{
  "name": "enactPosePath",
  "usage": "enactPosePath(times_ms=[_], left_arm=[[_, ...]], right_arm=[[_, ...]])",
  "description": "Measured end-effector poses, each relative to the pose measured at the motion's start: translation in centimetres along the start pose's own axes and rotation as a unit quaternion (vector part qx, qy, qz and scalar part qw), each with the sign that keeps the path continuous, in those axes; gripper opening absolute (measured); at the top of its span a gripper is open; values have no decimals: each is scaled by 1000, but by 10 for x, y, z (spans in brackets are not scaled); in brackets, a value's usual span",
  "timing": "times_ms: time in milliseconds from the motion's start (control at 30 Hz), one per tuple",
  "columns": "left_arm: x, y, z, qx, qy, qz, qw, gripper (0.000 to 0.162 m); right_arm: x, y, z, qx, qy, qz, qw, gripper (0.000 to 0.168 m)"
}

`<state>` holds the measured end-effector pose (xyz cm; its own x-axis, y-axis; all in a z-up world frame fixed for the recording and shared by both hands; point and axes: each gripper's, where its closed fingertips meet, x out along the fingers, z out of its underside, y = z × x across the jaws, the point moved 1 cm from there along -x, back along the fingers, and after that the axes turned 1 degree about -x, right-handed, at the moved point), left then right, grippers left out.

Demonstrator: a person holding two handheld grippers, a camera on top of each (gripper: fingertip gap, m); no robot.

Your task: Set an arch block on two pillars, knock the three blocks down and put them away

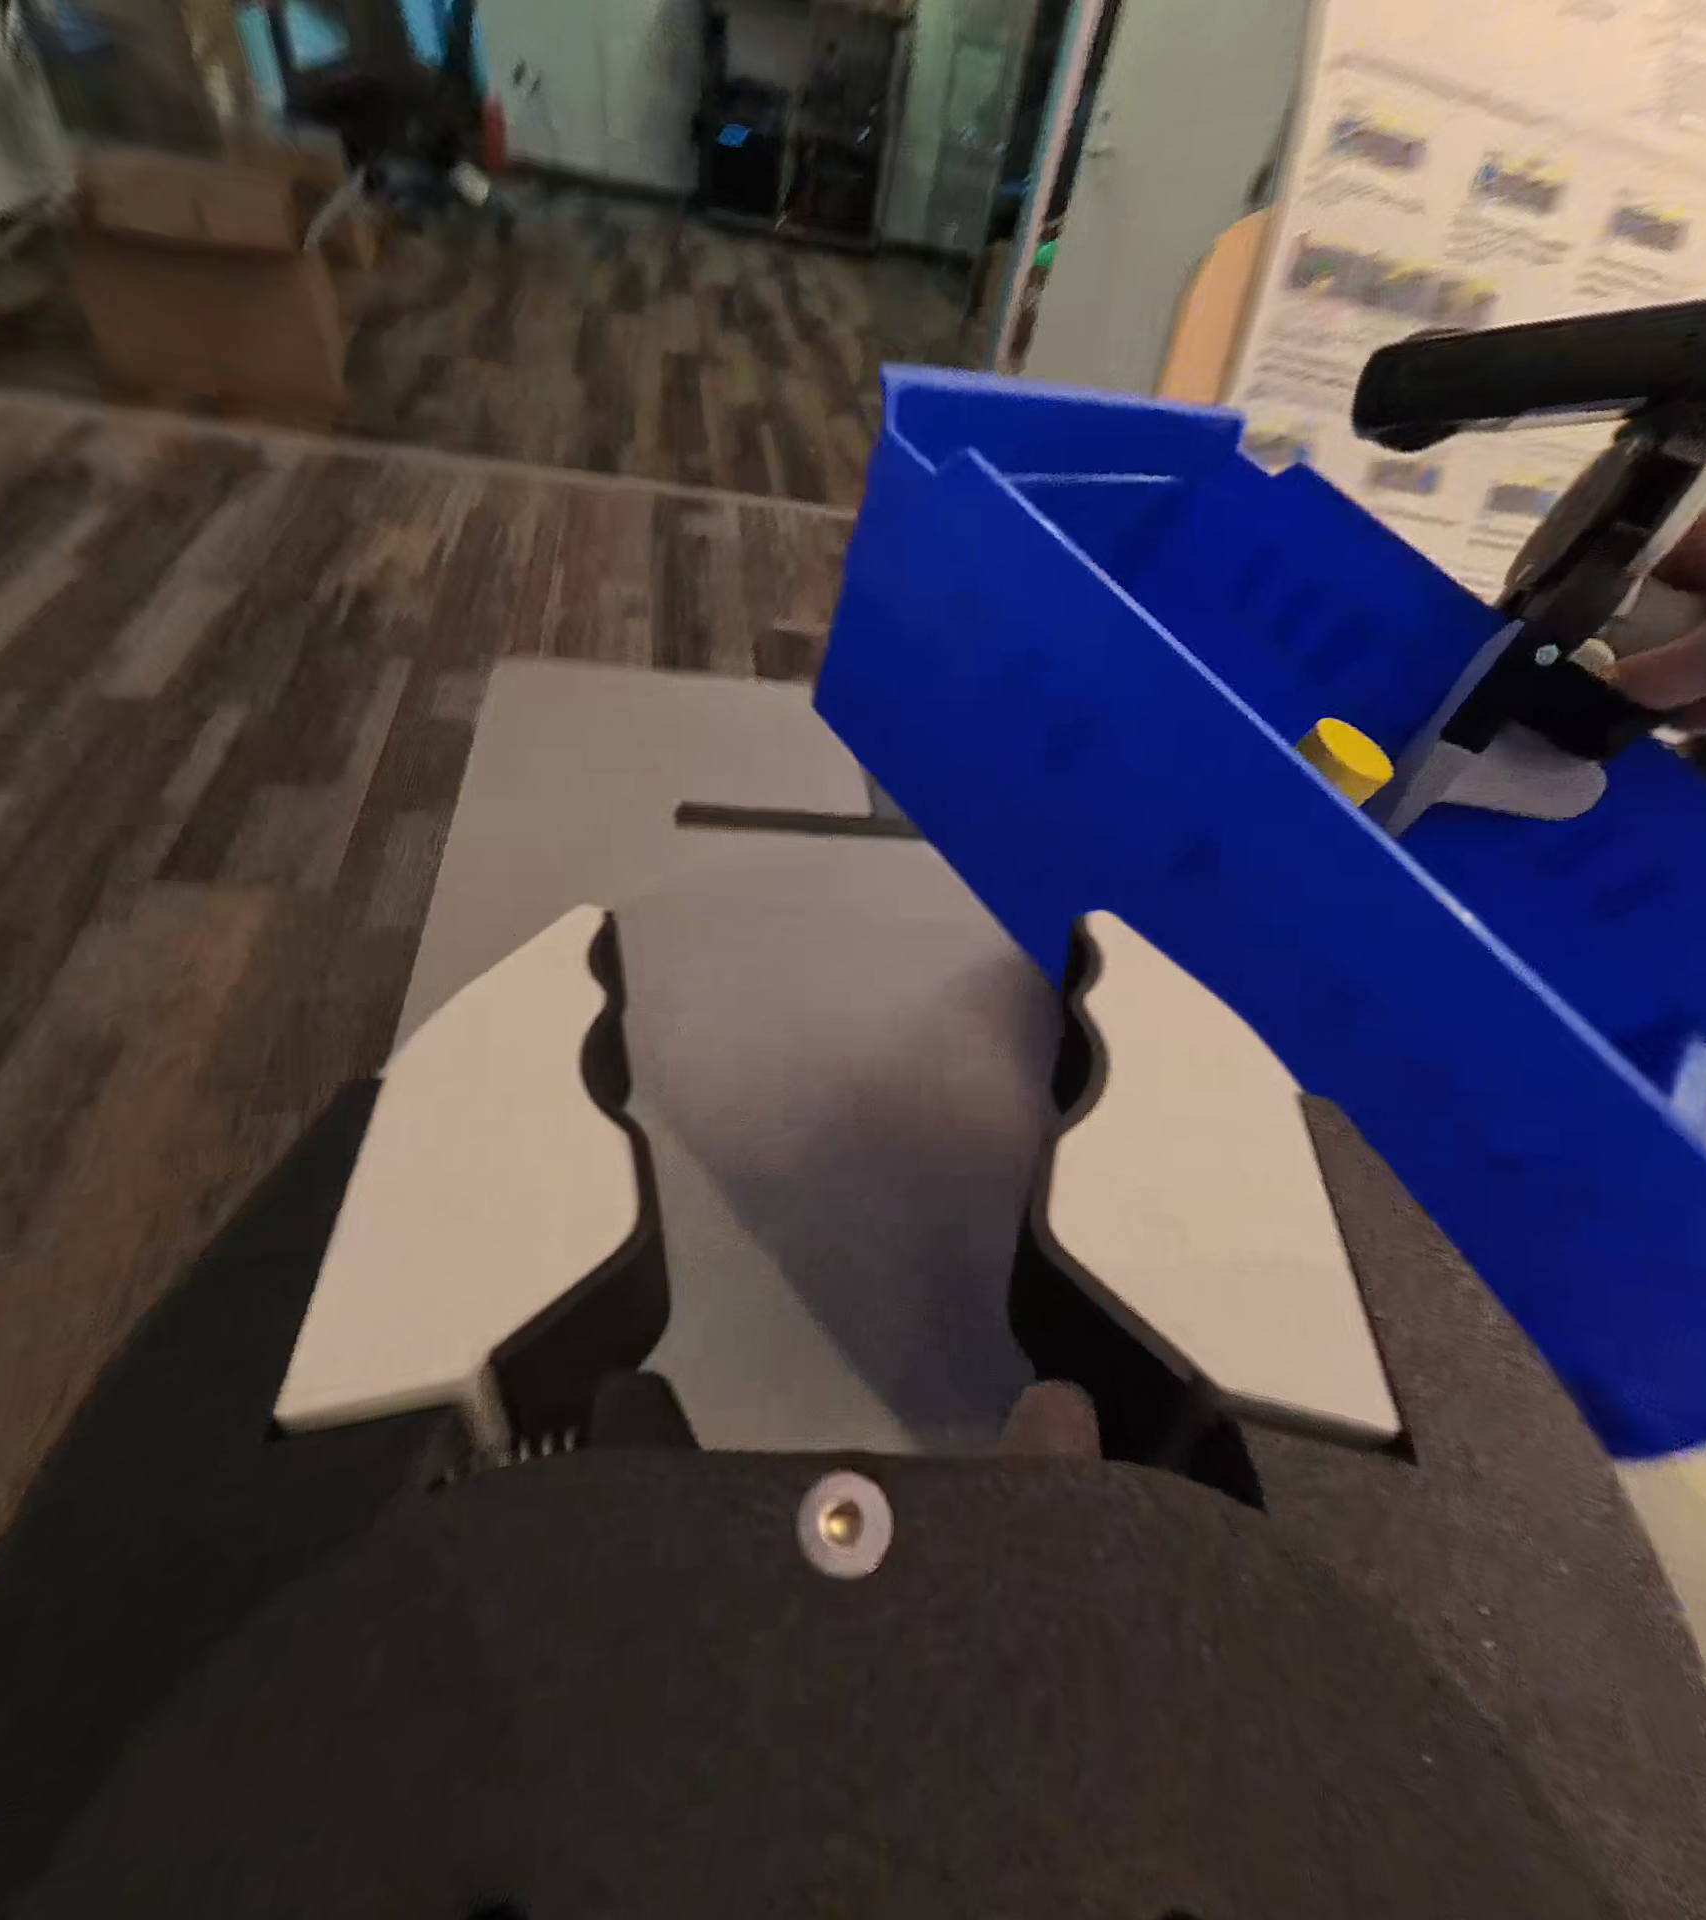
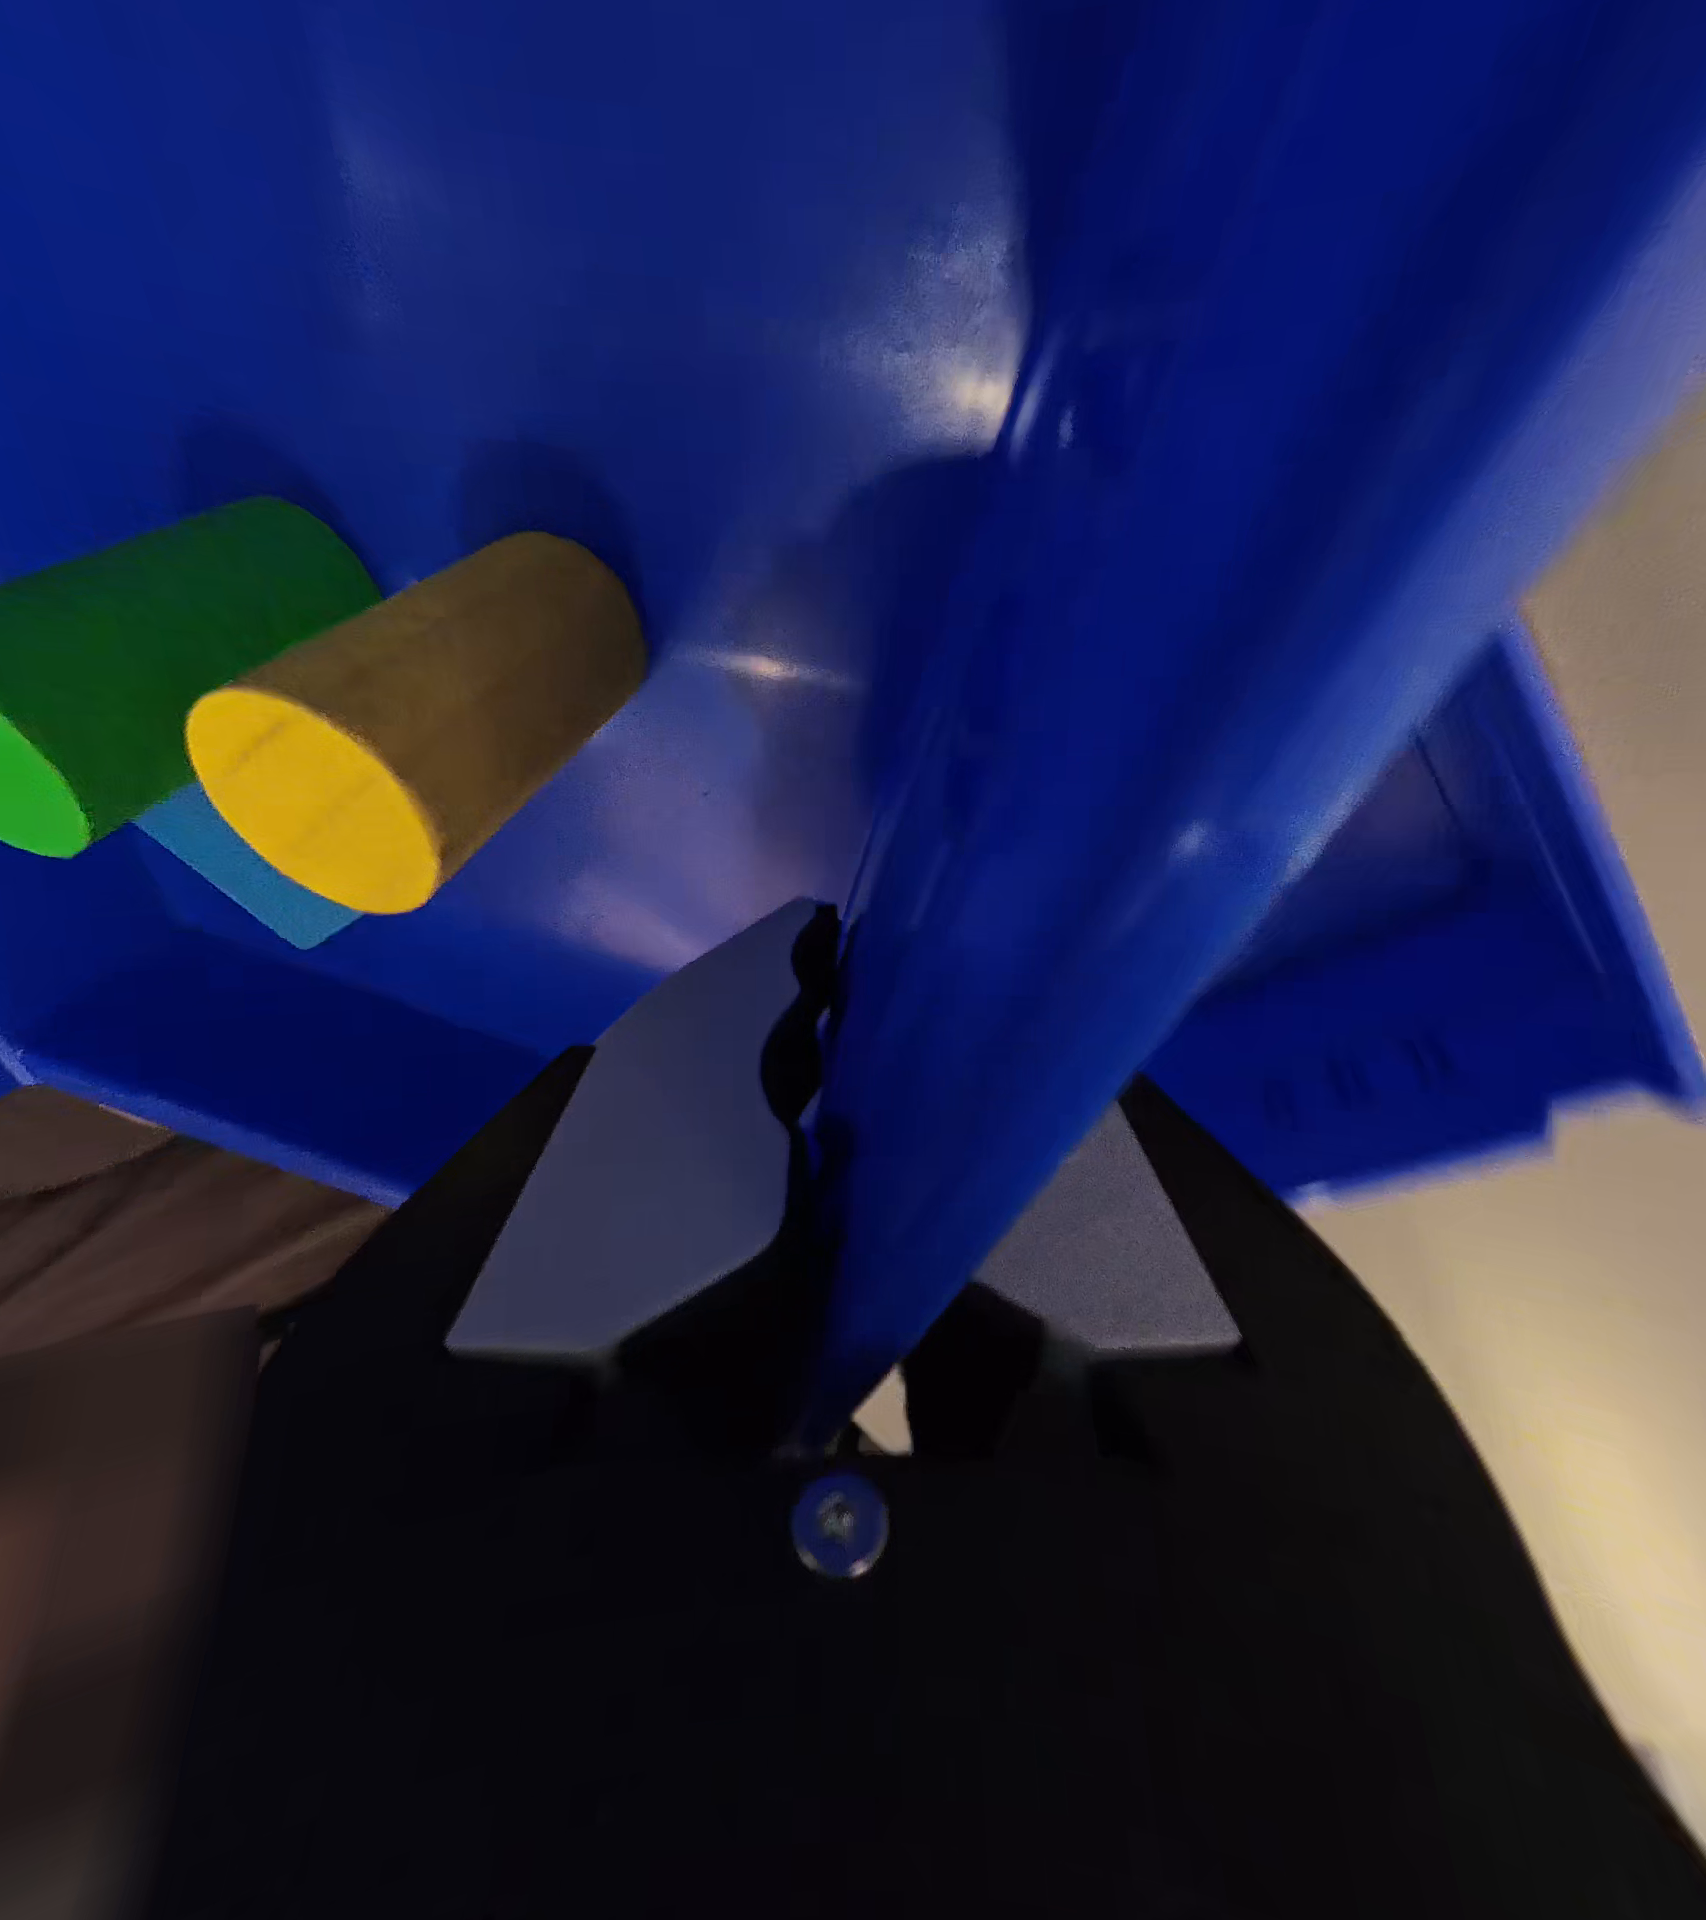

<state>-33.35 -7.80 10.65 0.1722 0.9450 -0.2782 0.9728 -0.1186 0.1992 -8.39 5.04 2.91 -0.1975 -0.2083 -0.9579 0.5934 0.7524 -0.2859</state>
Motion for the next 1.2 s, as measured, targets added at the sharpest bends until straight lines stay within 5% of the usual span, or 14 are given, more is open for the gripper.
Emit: enactPosePath(times_ms=[133,267,500,600,733,900,1067,1200], left_arm=[[-12,-36,10,-95,-3,0,995,95],[-29,-57,7,-133,44,12,990,83],[2,-77,52,-166,-88,-19,982,81],[19,-77,73,-159,-158,-11,974,68],[35,-73,86,-163,-198,1,966,65],[59,-72,122,-149,-290,-5,945,70],[77,-69,147,-185,-346,14,920,63],[83,-66,163,-179,-387,7,905,48]], right_arm=[[45,-52,-57,-41,-4,-31,999,6],[82,-73,-84,-43,-23,-24,999,6],[160,-47,-83,8,-76,33,996,7],[180,-36,-75,35,-81,25,996,8],[161,-35,-77,-1,-34,36,999,16],[59,-30,-80,-75,204,123,968,33],[-12,58,20,7,254,310,916,70],[9,119,102,175,214,253,927,74]])
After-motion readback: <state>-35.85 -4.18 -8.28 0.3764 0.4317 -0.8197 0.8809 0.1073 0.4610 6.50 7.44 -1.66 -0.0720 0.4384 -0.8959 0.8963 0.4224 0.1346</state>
